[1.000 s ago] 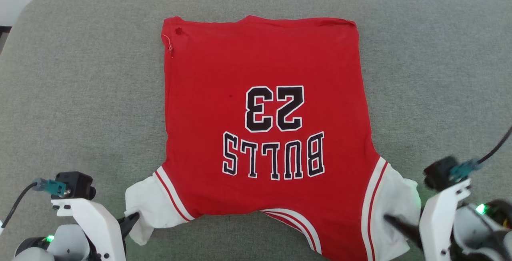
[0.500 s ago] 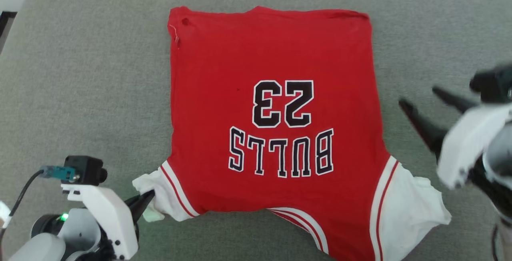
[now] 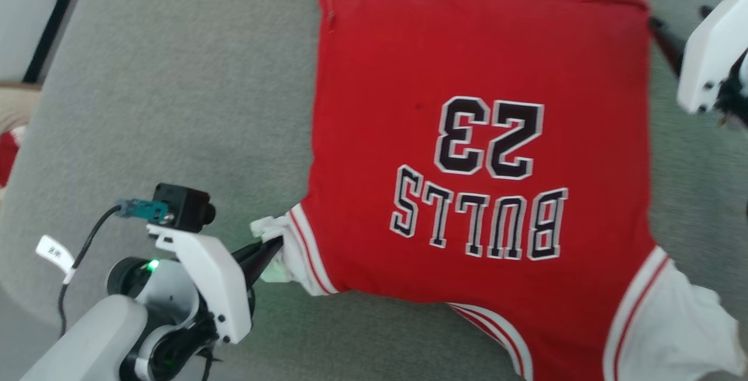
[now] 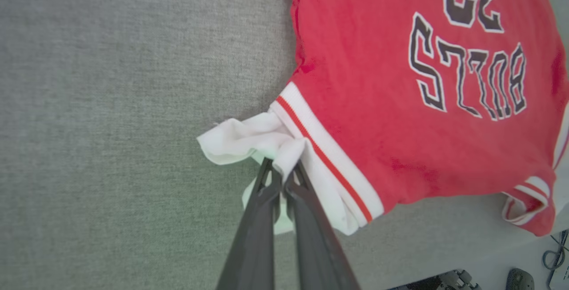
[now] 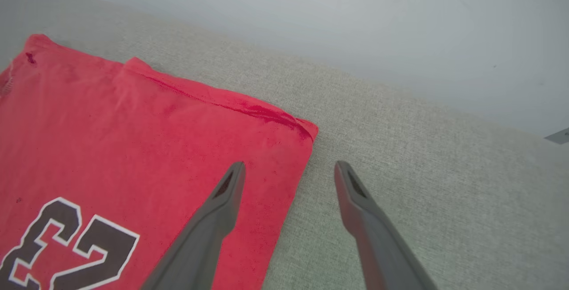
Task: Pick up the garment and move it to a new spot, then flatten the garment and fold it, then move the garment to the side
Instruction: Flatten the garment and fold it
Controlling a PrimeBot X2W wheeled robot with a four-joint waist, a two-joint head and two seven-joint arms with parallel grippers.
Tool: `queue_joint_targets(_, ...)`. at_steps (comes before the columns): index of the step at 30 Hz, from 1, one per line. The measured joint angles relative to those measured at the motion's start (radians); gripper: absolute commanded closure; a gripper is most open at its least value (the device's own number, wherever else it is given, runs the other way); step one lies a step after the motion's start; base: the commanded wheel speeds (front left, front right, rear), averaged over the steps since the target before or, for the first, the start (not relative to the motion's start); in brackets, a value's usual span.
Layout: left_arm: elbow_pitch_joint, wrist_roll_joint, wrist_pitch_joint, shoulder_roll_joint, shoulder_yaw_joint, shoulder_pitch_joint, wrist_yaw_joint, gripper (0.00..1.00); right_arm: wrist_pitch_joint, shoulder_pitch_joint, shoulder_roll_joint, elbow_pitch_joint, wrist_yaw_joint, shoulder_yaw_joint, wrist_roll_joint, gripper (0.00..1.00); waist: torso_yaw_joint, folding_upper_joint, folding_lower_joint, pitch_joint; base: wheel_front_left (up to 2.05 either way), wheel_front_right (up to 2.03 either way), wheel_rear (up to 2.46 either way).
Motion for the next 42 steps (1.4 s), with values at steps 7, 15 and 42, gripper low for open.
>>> queue_joint_targets(7,0.059,0.002,-0.006,-0.068,-0.03,-0.063,-0.05,1.0,0.109,-0.154,-0.012,0.289,0.0,-0.024,-0.049,0.0,0.08,0.0,0.0,0.06,0.0,0.0,0.0)
queue_joint_targets(15,0.118,-0.001,-0.018,-0.112,-0.042,-0.09,-0.087,1.0,0.276,-0.271,-0.008,0.477,0.0,-0.081,-0.081,0.0,0.144,0.0,0.0,0.101,0.0,0.0,0.0)
queue_joint_targets(42,0.036,-0.022,-0.033,0.054,0.054,0.003,0.007,1.0,0.336,0.173,-0.138,-0.057,0.001,0.129,0.302,1.0,-0.091,0.0,-0.0001,-0.006,0.0,0.0,0.0)
